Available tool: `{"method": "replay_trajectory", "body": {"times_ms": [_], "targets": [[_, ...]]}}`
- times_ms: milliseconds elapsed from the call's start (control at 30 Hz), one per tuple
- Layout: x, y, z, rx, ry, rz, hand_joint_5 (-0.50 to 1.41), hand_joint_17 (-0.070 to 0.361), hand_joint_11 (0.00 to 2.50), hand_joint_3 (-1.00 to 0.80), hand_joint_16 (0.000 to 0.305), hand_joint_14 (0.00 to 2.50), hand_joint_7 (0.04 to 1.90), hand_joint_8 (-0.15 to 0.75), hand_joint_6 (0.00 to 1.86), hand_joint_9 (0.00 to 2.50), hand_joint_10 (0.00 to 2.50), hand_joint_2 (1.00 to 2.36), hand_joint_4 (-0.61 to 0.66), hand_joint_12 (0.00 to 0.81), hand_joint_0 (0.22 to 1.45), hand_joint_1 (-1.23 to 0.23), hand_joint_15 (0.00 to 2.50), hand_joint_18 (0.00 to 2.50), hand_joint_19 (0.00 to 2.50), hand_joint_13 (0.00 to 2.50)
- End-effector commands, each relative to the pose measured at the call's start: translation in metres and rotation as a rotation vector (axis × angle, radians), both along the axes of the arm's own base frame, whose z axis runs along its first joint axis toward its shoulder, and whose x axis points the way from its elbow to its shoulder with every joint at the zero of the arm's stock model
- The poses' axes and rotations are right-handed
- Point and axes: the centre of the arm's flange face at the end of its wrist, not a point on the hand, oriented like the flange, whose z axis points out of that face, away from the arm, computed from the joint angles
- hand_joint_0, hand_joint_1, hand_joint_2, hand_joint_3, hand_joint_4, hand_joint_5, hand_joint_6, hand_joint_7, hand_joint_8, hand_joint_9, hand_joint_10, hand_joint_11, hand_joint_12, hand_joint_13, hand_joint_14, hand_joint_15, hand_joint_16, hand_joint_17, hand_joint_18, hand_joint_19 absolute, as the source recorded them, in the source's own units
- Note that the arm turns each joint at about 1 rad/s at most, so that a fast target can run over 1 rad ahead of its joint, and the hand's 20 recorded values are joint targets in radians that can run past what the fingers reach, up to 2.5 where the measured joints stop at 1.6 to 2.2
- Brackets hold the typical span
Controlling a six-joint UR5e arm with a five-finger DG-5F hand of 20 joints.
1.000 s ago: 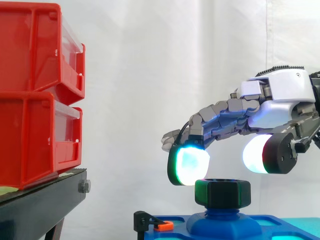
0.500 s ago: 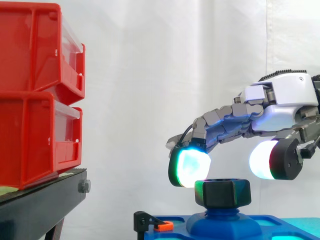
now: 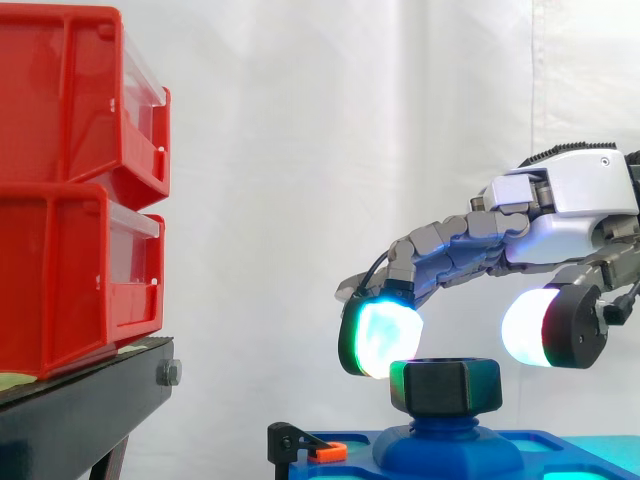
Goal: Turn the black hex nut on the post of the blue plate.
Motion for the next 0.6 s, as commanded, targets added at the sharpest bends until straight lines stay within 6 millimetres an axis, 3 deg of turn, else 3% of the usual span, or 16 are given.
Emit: {"method": "replay_trajectory", "body": {"times_ms": [0, 233, 567], "targets": [[-0.001, -0.001, 0.0, -0.002, 0.001, -0.003, -0.17, 0.119, 0.02, -0.5, 0.053, 0.0, 1.03, 0.262, 0.5, 0.35, 0.0, 1.0, 0.29, 0.348, 0.48, -0.45, 0.0, 0.2, 0.46, 0.16], [-0.002, 0.0, -0.001, -0.014, 0.015, 0.0, -0.17, 0.119, 0.04, -0.5, 0.053, 0.0, 1.03, 0.262, 0.5, 0.35, 0.0, 1.0, 0.29, 0.348, 0.48, -0.45, 0.0, 0.2, 0.46, 0.16], [-0.011, 0.005, 0.022, -0.055, 0.014, 0.005, -0.17, 0.119, 0.04, -0.5, 0.053, 0.0, 1.03, 0.265, 0.5, 0.36, 0.0, 1.0, 0.29, 0.349, 0.48, -0.45, 0.0, 0.21, 0.45, 0.17]]}}
